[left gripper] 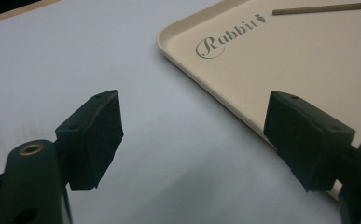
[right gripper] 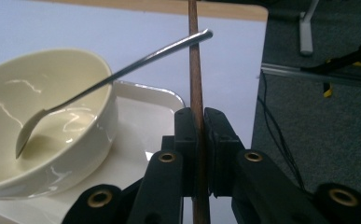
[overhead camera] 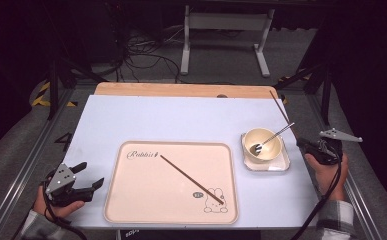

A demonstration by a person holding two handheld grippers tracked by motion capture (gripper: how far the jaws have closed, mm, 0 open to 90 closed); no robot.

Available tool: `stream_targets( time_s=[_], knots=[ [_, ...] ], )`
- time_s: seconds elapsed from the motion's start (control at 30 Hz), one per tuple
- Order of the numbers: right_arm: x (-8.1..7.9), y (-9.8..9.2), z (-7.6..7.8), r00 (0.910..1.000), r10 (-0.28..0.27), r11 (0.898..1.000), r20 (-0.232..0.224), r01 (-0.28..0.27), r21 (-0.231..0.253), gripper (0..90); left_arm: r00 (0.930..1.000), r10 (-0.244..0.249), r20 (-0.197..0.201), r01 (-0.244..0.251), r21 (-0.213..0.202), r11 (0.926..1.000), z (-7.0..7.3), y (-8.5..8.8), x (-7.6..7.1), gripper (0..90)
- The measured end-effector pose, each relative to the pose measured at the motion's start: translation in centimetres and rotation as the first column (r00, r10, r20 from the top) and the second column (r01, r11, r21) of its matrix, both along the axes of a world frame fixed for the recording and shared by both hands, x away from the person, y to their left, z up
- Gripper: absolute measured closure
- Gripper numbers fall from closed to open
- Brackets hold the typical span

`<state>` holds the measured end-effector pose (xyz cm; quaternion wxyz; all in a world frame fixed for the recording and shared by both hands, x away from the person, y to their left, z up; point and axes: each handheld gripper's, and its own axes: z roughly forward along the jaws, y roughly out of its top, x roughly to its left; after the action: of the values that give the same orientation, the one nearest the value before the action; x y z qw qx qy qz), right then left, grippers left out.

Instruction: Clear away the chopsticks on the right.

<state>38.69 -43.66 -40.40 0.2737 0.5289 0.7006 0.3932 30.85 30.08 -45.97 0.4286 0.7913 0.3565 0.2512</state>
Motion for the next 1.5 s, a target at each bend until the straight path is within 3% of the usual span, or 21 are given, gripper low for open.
stream_targets(
  time_s=[0.23, 0.5, 0.63, 0.87, 0.97, 1.17, 1.3, 1.37, 1.43, 1.47, 1.5],
  knots=[
    [-1.2, -0.3, 1.7, 0.99, -0.078, 0.996, 0.118, 0.073, 0.04, 84.9, 1.0, -0.002, -0.001, 0.002, 0.001, 1.0, 0.0, 0.0, 0.0, 20.4],
    [-1.7, 0.3, 2.5, 0.986, -0.072, 0.997, 0.15, 0.065, 0.05, 84.9, 1.0, 0.0, 0.003, 0.0, 0.004, 1.0, 0.1, 0.0, -0.1, 20.4],
    [-2.0, 1.4, 3.3, 0.984, -0.031, 0.998, 0.176, 0.023, 0.05, 84.9, 1.0, -0.004, 0.001, 0.004, 0.01, 0.9999, 0.0, 0.0, 0.0, 20.3],
    [-2.5, 3.7, 3.9, 0.9826, 0.059, 0.997, 0.176, -0.066, 0.031, 84.8, 0.9999, -0.009, 0.006, 0.009, 0.006, 0.9999, 0.0, 0.0, -0.1, 20.0],
    [-2.9, 4.9, 4.2, 0.978, 0.103, 0.994, 0.181, -0.108, 0.022, 84.9, 0.9999, -0.008, 0.007, 0.008, 0.004, 1.0, 0.0, 0.0, -0.1, 19.9],
    [-3.4, 8.5, 3.8, 0.9637, 0.213, 0.977, 0.161, -0.214, -0.007, 84.9, 0.9999, -0.008, 0.006, 0.008, 0.007, 0.9999, 0.0, 0.0, -0.1, 19.7],
    [-4.0, 10.5, 3.2, 0.9533, 0.271, 0.961, 0.134, -0.275, 0.015, 84.9, 0.9999, -0.006, 0.01, 0.006, 0.005, 1.0, 0.0, 0.0, -0.2, 19.6],
    [-4.5, 11.8, 2.7, 0.9458, 0.307, 0.951, 0.106, -0.309, 0.008, 84.8, 0.9999, -0.008, 0.011, 0.008, 0.004, 1.0, 0.1, 0.0, -0.3, 19.6],
    [-5.1, 13.3, 2.3, 0.9328, 0.351, 0.936, 0.084, -0.352, -0.002, 84.8, 0.9998, -0.011, 0.014, 0.011, 0.003, 0.9999, 0.1, 0.0, -0.3, 19.6],
    [-5.1, 13.3, 2.3, 0.9328, 0.351, 0.936, 0.084, -0.352, -0.002, 84.8, 0.9998, -0.011, 0.014, 0.011, 0.003, 0.9999, 0.1, 0.0, -0.3, 19.6],
    [-5.4, 14.0, 2.1, 0.9261, 0.37, 0.929, 0.072, -0.37, -0.02, 84.8, 0.9999, -0.011, 0.013, 0.011, 0.003, 0.9999, 0.1, 0.0, -0.3, 19.6]
  ],
)
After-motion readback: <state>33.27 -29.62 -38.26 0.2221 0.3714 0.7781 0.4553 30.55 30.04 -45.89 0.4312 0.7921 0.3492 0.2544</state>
